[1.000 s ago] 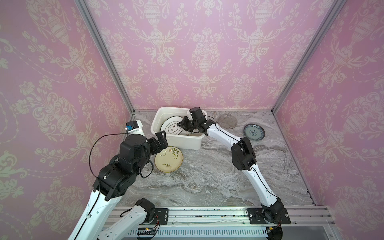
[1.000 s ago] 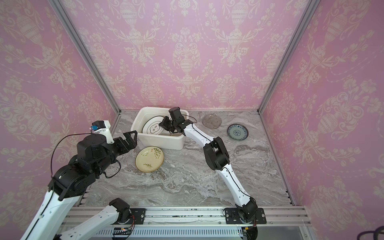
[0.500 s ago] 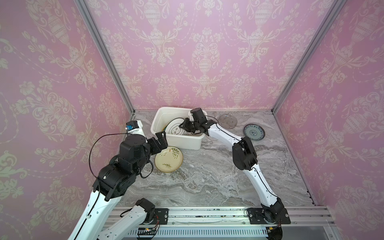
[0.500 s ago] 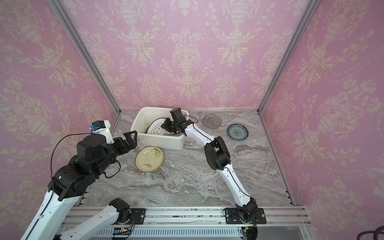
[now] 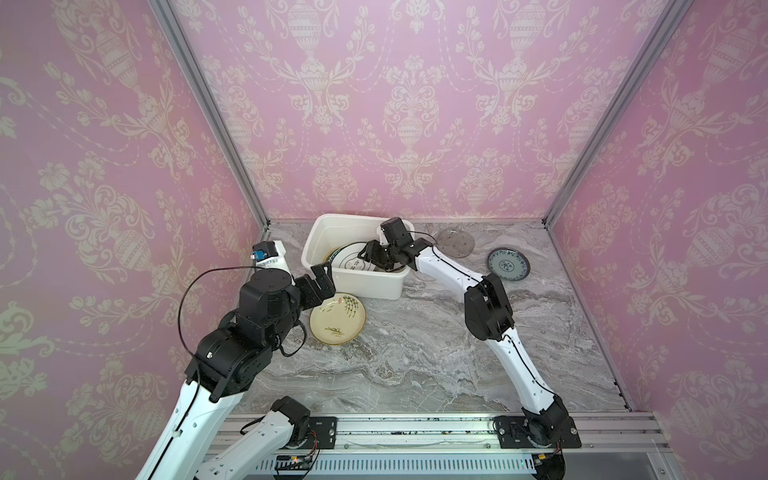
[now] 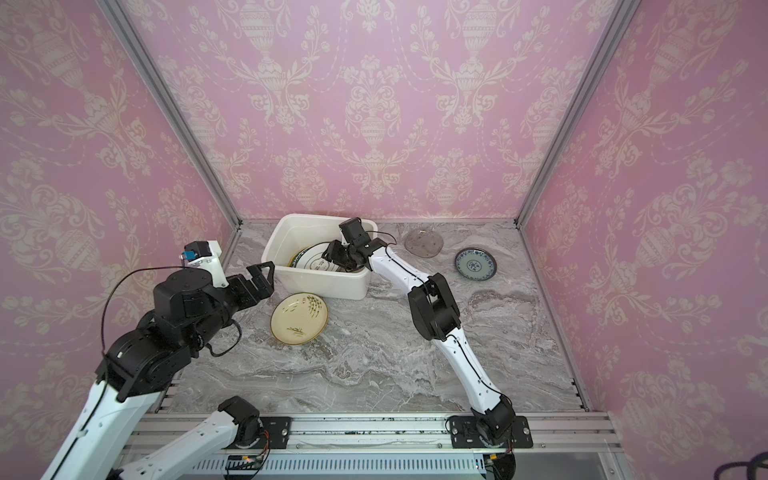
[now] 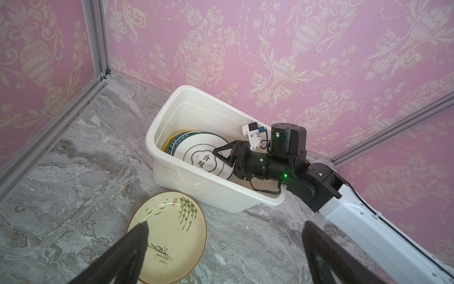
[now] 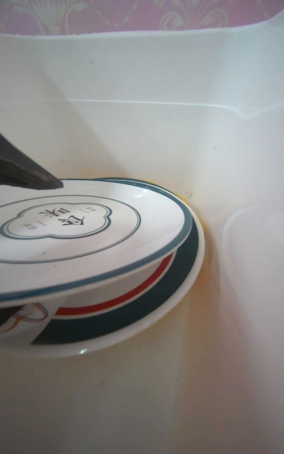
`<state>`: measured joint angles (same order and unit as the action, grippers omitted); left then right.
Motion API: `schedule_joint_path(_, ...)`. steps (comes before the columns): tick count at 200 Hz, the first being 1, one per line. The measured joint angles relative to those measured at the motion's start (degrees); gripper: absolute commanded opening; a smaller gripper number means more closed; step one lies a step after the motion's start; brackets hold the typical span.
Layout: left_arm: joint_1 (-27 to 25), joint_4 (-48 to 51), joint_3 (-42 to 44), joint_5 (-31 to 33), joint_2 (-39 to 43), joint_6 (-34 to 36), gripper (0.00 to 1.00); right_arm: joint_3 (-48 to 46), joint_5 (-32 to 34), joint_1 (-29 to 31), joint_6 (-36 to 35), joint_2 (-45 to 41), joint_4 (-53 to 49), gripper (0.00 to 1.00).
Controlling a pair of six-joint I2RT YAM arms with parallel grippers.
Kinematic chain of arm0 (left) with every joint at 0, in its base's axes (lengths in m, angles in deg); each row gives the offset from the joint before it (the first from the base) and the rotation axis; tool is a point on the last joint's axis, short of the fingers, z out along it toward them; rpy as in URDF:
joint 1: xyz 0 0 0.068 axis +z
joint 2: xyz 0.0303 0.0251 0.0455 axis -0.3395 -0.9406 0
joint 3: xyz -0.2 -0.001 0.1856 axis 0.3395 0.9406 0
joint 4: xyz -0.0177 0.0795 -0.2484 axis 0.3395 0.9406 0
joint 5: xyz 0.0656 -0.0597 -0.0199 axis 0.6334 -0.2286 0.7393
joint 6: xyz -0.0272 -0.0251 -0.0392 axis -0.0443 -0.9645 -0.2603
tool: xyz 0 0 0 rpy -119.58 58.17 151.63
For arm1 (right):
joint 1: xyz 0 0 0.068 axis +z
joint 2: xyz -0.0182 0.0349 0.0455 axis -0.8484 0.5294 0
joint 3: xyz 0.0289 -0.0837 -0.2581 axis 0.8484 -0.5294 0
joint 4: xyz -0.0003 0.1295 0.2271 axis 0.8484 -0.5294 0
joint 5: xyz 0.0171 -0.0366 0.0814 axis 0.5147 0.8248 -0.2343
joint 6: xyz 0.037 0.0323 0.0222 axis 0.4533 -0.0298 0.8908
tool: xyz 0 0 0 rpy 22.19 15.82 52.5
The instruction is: Place the plates into the plastic bin on the countertop
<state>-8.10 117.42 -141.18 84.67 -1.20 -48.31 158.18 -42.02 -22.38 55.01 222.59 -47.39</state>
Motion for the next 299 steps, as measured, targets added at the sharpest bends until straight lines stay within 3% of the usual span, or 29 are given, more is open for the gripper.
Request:
schedule_joint_path(38, 0.0, 0.0, 0.0, 1.0, -0.1, 0.3, 0.99, 1.0, 2.8, 0.1, -3.1, 0.3, -3.2, 0.78)
schedule_joint_path(130, 0.0, 0.0, -0.2, 1.2, -4.4, 0.8, 0.99, 2.2, 6.0, 1.9, -15.6, 0.4, -6.3, 0.97)
schedule_joint_path(225, 0.0, 0.0, -0.7, 1.4, -6.2, 0.8, 0.99, -0.4, -0.2, 1.6, -19.9, -0.2, -0.5, 1.0)
schedule_joint_path(299, 0.0, 2.4, -2.8, 1.4, -4.7, 0.1, 0.99, -0.5, -0.7, 1.6, -20.5, -1.7, 0.3, 1.0)
